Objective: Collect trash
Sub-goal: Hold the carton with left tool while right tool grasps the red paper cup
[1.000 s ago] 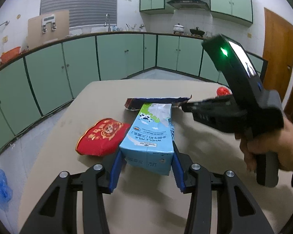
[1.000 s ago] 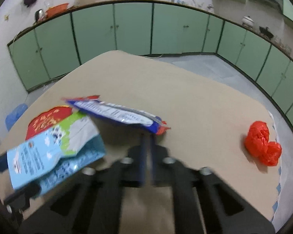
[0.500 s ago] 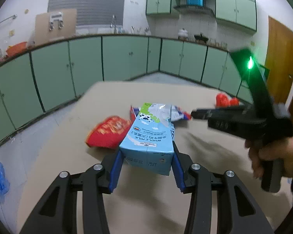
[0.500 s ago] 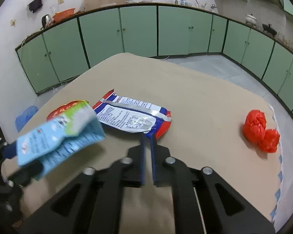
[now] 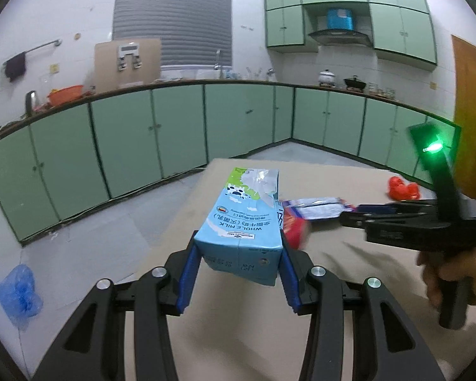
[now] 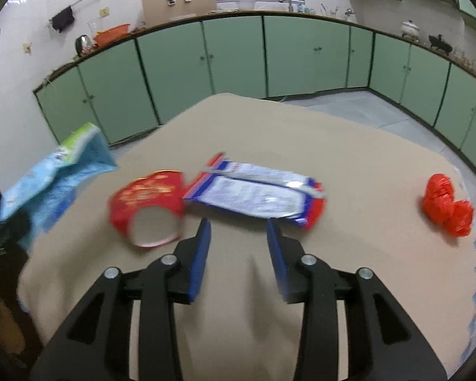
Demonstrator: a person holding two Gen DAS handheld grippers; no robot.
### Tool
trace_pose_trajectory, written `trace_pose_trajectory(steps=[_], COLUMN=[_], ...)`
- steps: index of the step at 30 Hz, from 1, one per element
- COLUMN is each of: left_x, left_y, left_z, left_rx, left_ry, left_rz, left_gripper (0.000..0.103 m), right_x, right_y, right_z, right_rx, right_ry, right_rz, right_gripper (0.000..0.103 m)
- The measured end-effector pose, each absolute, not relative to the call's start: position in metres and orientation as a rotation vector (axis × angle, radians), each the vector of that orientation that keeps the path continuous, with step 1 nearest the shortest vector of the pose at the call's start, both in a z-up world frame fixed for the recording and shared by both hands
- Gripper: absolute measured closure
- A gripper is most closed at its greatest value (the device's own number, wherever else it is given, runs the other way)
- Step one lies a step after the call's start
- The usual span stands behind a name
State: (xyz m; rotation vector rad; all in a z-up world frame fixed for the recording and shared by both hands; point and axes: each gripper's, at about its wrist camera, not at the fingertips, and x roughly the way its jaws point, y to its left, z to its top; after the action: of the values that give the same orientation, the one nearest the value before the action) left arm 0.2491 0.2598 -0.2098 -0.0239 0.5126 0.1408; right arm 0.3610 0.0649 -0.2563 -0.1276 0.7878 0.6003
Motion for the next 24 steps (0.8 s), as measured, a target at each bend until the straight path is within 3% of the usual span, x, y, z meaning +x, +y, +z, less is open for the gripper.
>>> trace_pose_trajectory(steps=[2,5,24], left_x=[0.247,0.245,0.240], left_y=[0.268,0.276,0.295], left_z=[-0.213,-0.214,-0.215], left_rx=[-0.029,-0.034,-0.063], left_ry=[0.516,0.512,0.502], left_rz=[0.155,0.173,0.184], left_gripper=[0.058,0.057,0.057], right_x=[0.352,0.344,0.362], right_y=[0.076,0.098,0.132], right_z=[-0.255,-0.255,-0.279], right_rx=[-0.129,-0.170,-0.197], right_ry=[0.788,0.778,0.816], right_rz=[0.633,0.687,0.738], right_gripper=[0.042,0.035,0.024])
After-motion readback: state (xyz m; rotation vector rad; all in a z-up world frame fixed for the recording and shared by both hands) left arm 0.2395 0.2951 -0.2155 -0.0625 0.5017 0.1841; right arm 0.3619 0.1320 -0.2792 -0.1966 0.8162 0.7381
